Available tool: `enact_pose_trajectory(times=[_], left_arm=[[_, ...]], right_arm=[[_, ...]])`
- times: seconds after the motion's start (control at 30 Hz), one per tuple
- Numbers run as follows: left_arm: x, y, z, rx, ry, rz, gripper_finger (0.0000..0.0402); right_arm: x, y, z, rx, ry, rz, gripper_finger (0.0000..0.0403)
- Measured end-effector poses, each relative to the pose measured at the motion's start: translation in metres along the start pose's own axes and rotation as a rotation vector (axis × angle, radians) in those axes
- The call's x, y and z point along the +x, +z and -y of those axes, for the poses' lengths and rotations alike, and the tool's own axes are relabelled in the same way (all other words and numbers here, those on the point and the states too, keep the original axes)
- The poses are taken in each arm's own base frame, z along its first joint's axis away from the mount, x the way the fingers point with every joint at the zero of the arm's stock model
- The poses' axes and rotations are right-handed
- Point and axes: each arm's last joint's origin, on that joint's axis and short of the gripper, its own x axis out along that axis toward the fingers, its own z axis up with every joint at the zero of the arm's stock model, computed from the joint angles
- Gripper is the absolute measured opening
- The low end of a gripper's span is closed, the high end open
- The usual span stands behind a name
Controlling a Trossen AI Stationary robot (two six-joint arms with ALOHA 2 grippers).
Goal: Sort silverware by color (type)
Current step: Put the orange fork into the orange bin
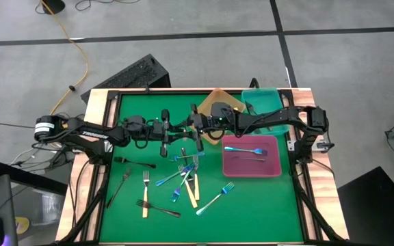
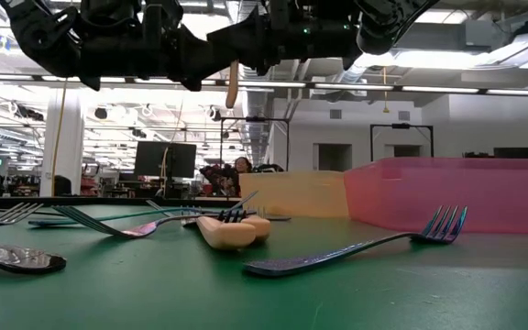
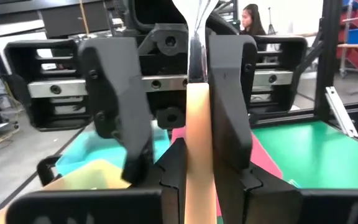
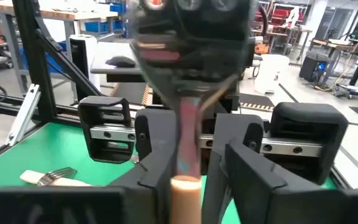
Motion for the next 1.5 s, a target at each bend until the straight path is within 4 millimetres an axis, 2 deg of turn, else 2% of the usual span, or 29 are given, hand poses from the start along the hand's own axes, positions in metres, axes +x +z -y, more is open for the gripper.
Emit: enact_pose_trajectory(times=[0.23,0.37,0.67,0.77,1.17,1.5], left_arm=[[-0.002,0.001,-0.001,0.013,-0.003,-0.014,0.0041],[-0.002,0.000,-0.003,0.008,0.012,-0.019,0.0041],[-0.002,0.000,-0.003,0.005,0.013,-0.024,0.0041],[-0.002,-0.002,-0.005,-0.029,0.071,-0.048,0.0047],[-0.004,-0.015,-0.007,-0.130,0.194,-0.195,0.0154],[-0.006,-0.020,-0.007,-0.145,0.228,-0.242,0.0167]], right_arm=[[0.000,-0.001,-0.001,-0.002,0.009,-0.015,0.0106],[0.000,-0.001,0.000,-0.012,0.009,-0.018,0.0059],[-0.001,-0.002,0.002,-0.008,0.003,-0.021,0.0059],[-0.001,-0.003,0.002,-0.001,-0.013,-0.034,0.0059],[-0.005,-0.015,0.014,0.019,-0.063,-0.131,0.0059],[-0.011,-0.019,0.023,0.038,-0.083,-0.183,0.0059]])
